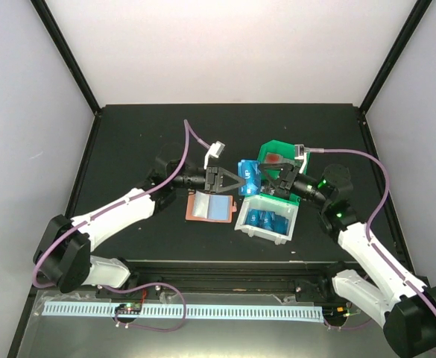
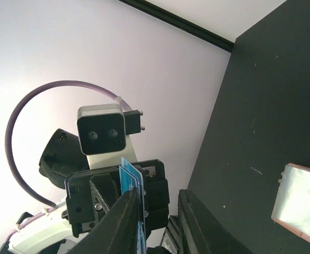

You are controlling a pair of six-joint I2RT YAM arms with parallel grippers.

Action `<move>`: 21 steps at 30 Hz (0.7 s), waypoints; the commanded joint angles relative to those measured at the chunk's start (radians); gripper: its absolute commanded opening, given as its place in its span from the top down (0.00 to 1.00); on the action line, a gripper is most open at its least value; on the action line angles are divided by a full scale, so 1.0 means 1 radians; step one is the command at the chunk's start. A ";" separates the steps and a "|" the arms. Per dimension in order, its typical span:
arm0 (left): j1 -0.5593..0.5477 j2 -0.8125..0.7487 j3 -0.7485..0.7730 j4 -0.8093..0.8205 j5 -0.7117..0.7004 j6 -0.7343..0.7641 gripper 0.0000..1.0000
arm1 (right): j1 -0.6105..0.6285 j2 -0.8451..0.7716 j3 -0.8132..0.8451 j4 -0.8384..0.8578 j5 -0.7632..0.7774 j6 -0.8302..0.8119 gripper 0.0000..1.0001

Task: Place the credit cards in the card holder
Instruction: Pick up the credit card from the storage box.

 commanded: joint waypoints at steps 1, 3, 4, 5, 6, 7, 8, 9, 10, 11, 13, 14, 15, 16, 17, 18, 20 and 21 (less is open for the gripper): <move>0.003 -0.036 -0.009 0.077 0.043 -0.003 0.98 | -0.001 0.029 0.022 0.065 0.017 0.050 0.78; 0.003 -0.040 -0.016 0.088 0.043 -0.008 0.98 | -0.001 0.040 0.021 0.084 0.008 0.069 0.78; 0.003 -0.043 -0.020 0.095 0.043 -0.012 0.98 | -0.001 0.043 0.015 0.099 0.008 0.080 0.78; 0.002 -0.045 -0.023 0.101 0.043 -0.015 0.98 | -0.001 0.043 0.008 0.116 0.010 0.093 0.77; 0.003 -0.046 -0.026 0.108 0.045 -0.018 0.98 | -0.001 0.043 -0.001 0.133 0.015 0.109 0.75; 0.004 -0.047 -0.030 0.113 0.043 -0.021 0.98 | 0.000 0.046 -0.007 0.148 0.018 0.118 0.74; 0.003 -0.048 -0.034 0.120 0.045 -0.025 0.98 | -0.001 0.050 -0.009 0.157 0.020 0.123 0.73; 0.003 -0.049 -0.037 0.129 0.045 -0.030 0.99 | -0.001 0.054 -0.006 0.159 0.016 0.125 0.73; 0.003 -0.050 -0.038 0.141 0.046 -0.034 0.98 | -0.001 0.061 0.001 0.155 0.007 0.124 0.73; 0.002 -0.049 -0.039 0.148 0.047 -0.038 0.98 | -0.001 0.067 0.004 0.155 0.000 0.126 0.73; 0.002 -0.049 -0.039 0.152 0.048 -0.040 0.98 | -0.001 0.071 0.006 0.164 -0.006 0.130 0.73; 0.003 -0.048 -0.040 0.153 0.048 -0.040 0.98 | -0.001 0.071 0.008 0.156 -0.005 0.126 0.73; 0.003 -0.047 -0.041 0.157 0.048 -0.043 0.98 | -0.001 0.070 0.011 0.143 -0.006 0.120 0.73; 0.003 -0.047 -0.044 0.162 0.048 -0.045 0.98 | -0.001 0.071 0.014 0.132 -0.007 0.114 0.73; 0.004 -0.049 -0.045 0.170 0.048 -0.048 0.98 | -0.001 0.070 0.012 0.129 -0.010 0.110 0.73; 0.003 -0.049 -0.048 0.181 0.050 -0.051 0.98 | -0.001 0.070 0.010 0.128 -0.014 0.111 0.73; 0.002 -0.053 -0.055 0.199 0.051 -0.057 0.98 | -0.001 0.073 0.006 0.127 -0.027 0.112 0.73; 0.003 -0.054 -0.056 0.203 0.051 -0.057 0.99 | -0.001 0.073 0.003 0.125 -0.032 0.112 0.73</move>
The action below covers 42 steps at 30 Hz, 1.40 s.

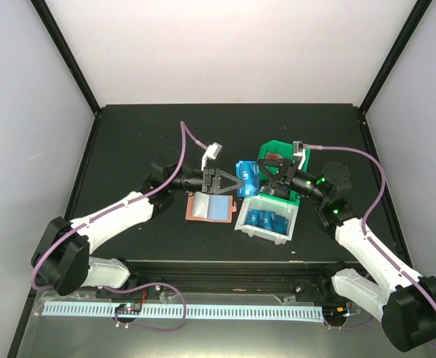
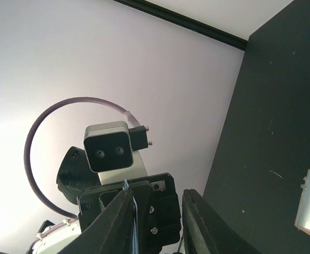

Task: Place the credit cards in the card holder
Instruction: Pick up the credit card from the storage box.

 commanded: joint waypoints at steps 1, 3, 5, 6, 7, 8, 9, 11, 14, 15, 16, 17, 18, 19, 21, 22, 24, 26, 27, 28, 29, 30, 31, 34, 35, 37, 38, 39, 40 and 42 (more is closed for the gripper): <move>-0.004 -0.031 -0.006 0.106 0.040 -0.004 0.98 | -0.002 0.008 -0.002 -0.007 -0.020 -0.001 0.73; -0.003 -0.031 -0.010 0.111 0.040 -0.004 0.98 | -0.002 0.005 -0.008 -0.003 -0.021 0.005 0.73; -0.004 -0.030 -0.016 0.122 0.040 -0.006 0.99 | -0.001 0.005 -0.018 0.040 -0.024 0.031 0.71; -0.003 -0.031 -0.018 0.129 0.041 -0.009 0.99 | -0.001 0.006 -0.027 0.073 -0.025 0.053 0.68; -0.004 -0.031 -0.020 0.132 0.040 -0.010 0.98 | -0.001 0.008 -0.031 0.089 -0.026 0.068 0.64; -0.003 -0.032 -0.020 0.133 0.040 -0.009 0.99 | -0.001 0.009 -0.025 0.088 -0.030 0.071 0.63; -0.004 -0.032 -0.021 0.133 0.040 -0.010 0.99 | -0.001 0.013 -0.015 0.076 -0.035 0.064 0.62; -0.003 -0.032 -0.024 0.141 0.041 -0.014 0.98 | -0.001 0.015 -0.007 0.062 -0.039 0.053 0.61; -0.003 -0.032 -0.028 0.151 0.040 -0.016 0.98 | -0.001 0.014 -0.010 0.060 -0.038 0.060 0.61; -0.004 -0.032 -0.029 0.153 0.040 -0.016 0.98 | -0.001 0.015 -0.011 0.061 -0.038 0.062 0.61; -0.003 -0.032 -0.031 0.159 0.040 -0.017 0.99 | -0.001 0.013 -0.014 0.064 -0.037 0.066 0.61; -0.004 -0.032 -0.033 0.167 0.040 -0.021 0.98 | -0.001 0.012 -0.018 0.071 -0.034 0.072 0.61; -0.003 -0.033 -0.036 0.174 0.040 -0.024 0.99 | -0.001 0.012 -0.019 0.072 -0.027 0.073 0.61; -0.004 -0.033 -0.038 0.181 0.040 -0.026 0.98 | -0.001 0.011 -0.014 0.065 -0.025 0.070 0.61; -0.003 -0.033 -0.041 0.185 0.040 -0.028 0.98 | -0.001 0.017 -0.004 0.058 -0.032 0.063 0.61; -0.003 -0.033 -0.043 0.185 0.040 -0.028 0.98 | -0.001 0.021 -0.001 0.058 -0.037 0.063 0.61; -0.003 -0.033 -0.044 0.192 0.041 -0.029 0.98 | -0.001 0.024 0.002 0.060 -0.042 0.065 0.61; -0.003 -0.033 -0.047 0.195 0.041 -0.030 0.98 | -0.001 0.025 0.003 0.056 -0.039 0.064 0.60; -0.004 -0.033 -0.049 0.196 0.040 -0.031 0.98 | -0.001 0.024 0.003 0.056 -0.040 0.065 0.60; -0.003 -0.033 -0.050 0.198 0.040 -0.031 0.99 | -0.001 0.025 0.005 0.058 -0.040 0.066 0.59; -0.003 -0.033 -0.051 0.198 0.040 -0.031 0.98 | -0.001 0.025 0.005 0.058 -0.041 0.067 0.57; -0.003 -0.033 -0.052 0.198 0.041 -0.031 0.98 | -0.001 0.025 0.005 0.058 -0.040 0.069 0.56; -0.004 -0.033 -0.054 0.200 0.041 -0.031 0.98 | -0.001 0.026 0.005 0.058 -0.040 0.070 0.55; -0.004 -0.033 -0.057 0.201 0.041 -0.031 0.98 | -0.001 0.026 0.006 0.057 -0.038 0.072 0.52; -0.003 -0.033 -0.058 0.202 0.041 -0.031 0.99 | -0.001 0.026 0.008 0.057 -0.037 0.072 0.51; -0.003 -0.033 -0.057 0.204 0.041 -0.035 0.98 | -0.001 0.028 0.013 0.051 -0.037 0.066 0.51; -0.003 -0.033 -0.057 0.207 0.042 -0.038 0.98 | -0.002 0.027 0.016 0.041 -0.038 0.058 0.51; -0.004 -0.033 -0.057 0.210 0.040 -0.041 0.98 | -0.001 0.027 0.019 0.025 -0.040 0.047 0.52; -0.003 -0.033 -0.055 0.213 0.039 -0.045 0.98 | -0.001 0.027 0.021 0.012 -0.045 0.029 0.54; -0.004 -0.033 -0.050 0.219 0.033 -0.060 0.98 | -0.001 0.032 0.022 -0.002 -0.077 -0.013 0.56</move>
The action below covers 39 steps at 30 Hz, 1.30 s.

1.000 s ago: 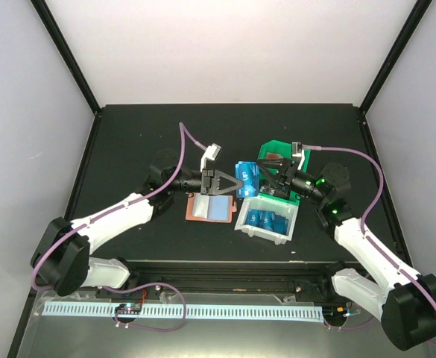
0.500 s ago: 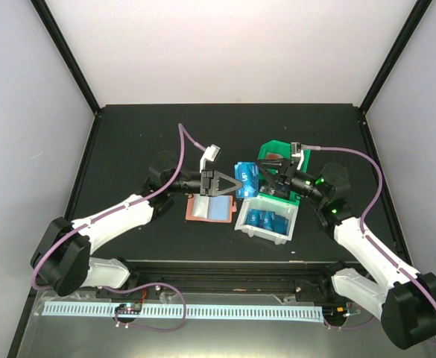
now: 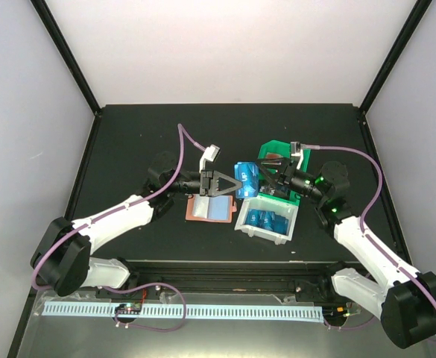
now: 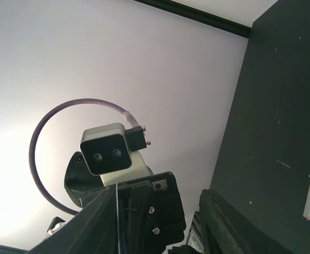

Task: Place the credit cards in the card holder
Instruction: Pick up the credit card from the storage box.

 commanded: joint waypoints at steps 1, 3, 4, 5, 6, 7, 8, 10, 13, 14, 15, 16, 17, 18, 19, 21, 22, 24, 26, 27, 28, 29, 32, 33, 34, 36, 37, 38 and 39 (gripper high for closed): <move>-0.004 -0.028 0.014 0.081 0.019 -0.027 0.98 | -0.001 0.015 0.030 -0.047 -0.069 -0.097 0.57; -0.003 -0.029 0.021 0.097 0.003 -0.054 0.98 | 0.000 0.036 0.044 -0.093 -0.142 -0.165 0.59; -0.003 -0.028 0.028 0.101 -0.004 -0.066 0.98 | 0.001 0.043 0.046 -0.108 -0.181 -0.191 0.61; -0.004 -0.026 0.035 0.104 -0.007 -0.076 0.98 | 0.000 0.047 0.044 -0.109 -0.226 -0.206 0.61; -0.003 -0.025 0.041 0.104 -0.014 -0.087 0.98 | 0.000 0.045 0.040 -0.108 -0.249 -0.216 0.63; -0.004 -0.024 0.048 0.104 -0.021 -0.095 0.98 | 0.000 0.040 0.038 -0.108 -0.267 -0.227 0.64; -0.002 -0.025 0.054 0.095 -0.030 -0.098 0.99 | 0.001 0.031 0.037 -0.110 -0.281 -0.233 0.65; -0.001 -0.023 0.064 0.074 -0.042 -0.100 0.98 | 0.000 0.014 0.041 -0.108 -0.296 -0.236 0.68; 0.000 -0.020 0.070 0.055 -0.060 -0.096 0.99 | 0.000 -0.003 0.046 -0.036 -0.320 -0.176 0.75; 0.001 -0.016 0.071 0.048 -0.062 -0.096 0.98 | 0.000 -0.007 0.047 0.006 -0.327 -0.144 0.79; 0.002 -0.011 0.074 0.043 -0.064 -0.096 0.98 | 0.000 -0.010 0.047 0.039 -0.330 -0.110 0.82; 0.001 -0.006 0.074 0.040 -0.064 -0.096 0.98 | 0.001 -0.013 0.054 0.054 -0.328 -0.087 0.88; 0.002 -0.002 0.075 0.034 -0.066 -0.097 0.98 | 0.000 -0.016 0.063 0.052 -0.322 -0.076 0.93; 0.003 0.005 0.075 0.029 -0.066 -0.096 0.99 | 0.000 -0.020 0.075 0.035 -0.309 -0.074 0.98; 0.005 0.008 0.072 0.023 -0.065 -0.095 0.98 | 0.000 -0.023 0.088 0.006 -0.291 -0.081 0.99; 0.010 0.013 0.064 0.012 -0.066 -0.088 0.98 | -0.001 -0.029 0.121 -0.063 -0.253 -0.121 0.99; 0.012 0.015 0.059 -0.001 -0.065 -0.082 0.97 | -0.002 -0.032 0.139 -0.108 -0.229 -0.141 0.99; 0.025 0.011 0.045 -0.017 -0.066 -0.067 0.97 | -0.006 -0.037 0.174 -0.171 -0.196 -0.174 0.99; 0.034 0.007 0.028 -0.030 -0.062 -0.057 0.97 | -0.017 -0.038 0.201 -0.217 -0.168 -0.194 0.99; 0.037 0.005 0.018 -0.029 -0.057 -0.057 0.97 | -0.025 -0.038 0.209 -0.235 -0.160 -0.197 0.99; 0.040 0.004 0.009 -0.028 -0.052 -0.056 0.97 | -0.032 -0.037 0.215 -0.239 -0.159 -0.194 0.99; 0.044 0.002 0.001 -0.023 -0.046 -0.058 0.97 | -0.040 -0.037 0.219 -0.240 -0.161 -0.190 0.99; 0.051 -0.011 -0.026 -0.010 -0.035 -0.057 0.97 | -0.061 -0.032 0.228 -0.237 -0.168 -0.175 0.99; 0.054 -0.015 -0.035 -0.003 -0.031 -0.057 0.97 | -0.070 -0.031 0.231 -0.238 -0.173 -0.170 0.99; 0.058 -0.020 -0.043 0.002 -0.025 -0.056 0.97 | -0.080 -0.031 0.232 -0.234 -0.178 -0.163 0.99; 0.067 -0.027 -0.056 0.014 -0.011 -0.054 0.97 | -0.095 -0.032 0.232 -0.214 -0.187 -0.141 0.99; 0.070 -0.028 -0.061 0.021 -0.004 -0.053 0.97 | -0.102 -0.029 0.232 -0.201 -0.194 -0.129 0.99; 0.074 -0.028 -0.062 0.026 0.003 -0.051 0.97 | -0.106 -0.024 0.233 -0.186 -0.202 -0.114 0.99; 0.079 -0.028 -0.065 0.030 0.011 -0.048 0.97 | -0.111 -0.020 0.232 -0.171 -0.213 -0.099 0.99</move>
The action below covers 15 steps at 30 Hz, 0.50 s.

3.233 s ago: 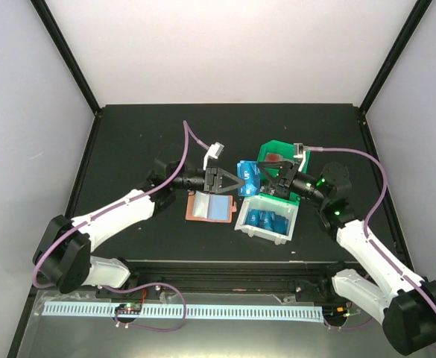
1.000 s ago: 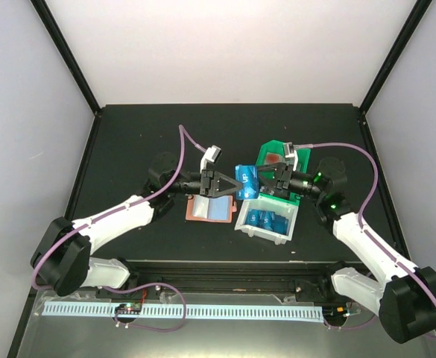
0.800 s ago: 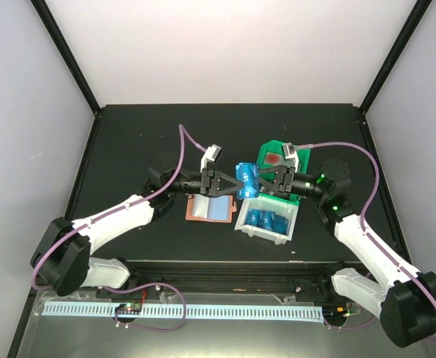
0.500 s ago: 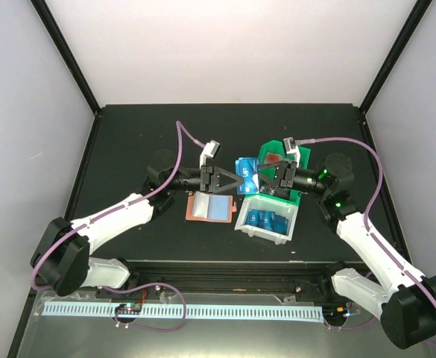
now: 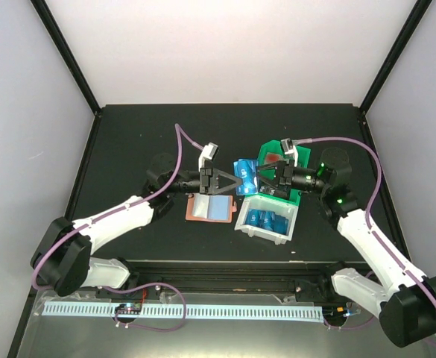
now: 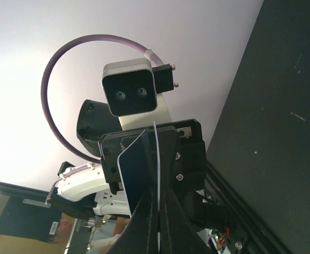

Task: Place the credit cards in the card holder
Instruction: Pick up the credit card from the storage box.

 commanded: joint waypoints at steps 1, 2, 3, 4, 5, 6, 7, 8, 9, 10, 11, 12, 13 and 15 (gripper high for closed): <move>0.071 -0.029 -0.054 -0.021 0.055 0.032 0.97 | -0.094 -0.018 0.060 0.146 0.014 0.074 0.99; 0.072 -0.028 -0.053 -0.020 0.061 0.032 0.97 | -0.097 -0.013 0.059 0.167 0.006 0.092 0.99; 0.076 -0.028 -0.053 -0.017 0.066 0.032 0.97 | -0.100 -0.009 0.056 0.185 -0.003 0.108 0.99; 0.079 -0.028 -0.052 -0.016 0.070 0.029 0.96 | -0.102 -0.007 0.054 0.202 -0.006 0.121 0.99; 0.083 -0.028 -0.052 -0.015 0.070 0.026 0.96 | -0.103 -0.004 0.055 0.207 -0.008 0.125 0.99; 0.086 -0.028 -0.052 -0.013 0.070 0.020 0.96 | -0.106 -0.004 0.055 0.205 -0.009 0.126 0.99; 0.090 -0.028 -0.052 -0.012 0.071 0.017 0.96 | -0.109 -0.004 0.055 0.203 -0.008 0.124 0.99; 0.095 -0.051 -0.052 -0.010 0.071 0.013 0.96 | -0.112 -0.004 0.054 0.201 -0.008 0.123 0.99; 0.099 -0.057 -0.053 -0.007 0.070 0.010 0.96 | -0.115 -0.003 0.053 0.199 -0.007 0.122 0.99; 0.103 -0.060 -0.055 -0.005 0.070 0.009 0.97 | -0.115 -0.004 0.053 0.192 -0.003 0.116 0.99; 0.107 -0.063 -0.056 -0.009 0.067 0.012 0.97 | -0.117 -0.005 0.055 0.171 0.004 0.098 0.99; 0.111 -0.068 -0.057 -0.028 0.064 0.022 0.98 | -0.118 -0.006 0.060 0.140 0.012 0.075 0.99; 0.116 -0.074 -0.058 -0.063 0.060 0.043 0.98 | -0.119 -0.007 0.066 0.103 0.022 0.047 0.99; 0.133 -0.090 -0.058 -0.180 0.042 0.114 0.99 | -0.117 -0.007 0.084 0.016 0.045 -0.028 0.99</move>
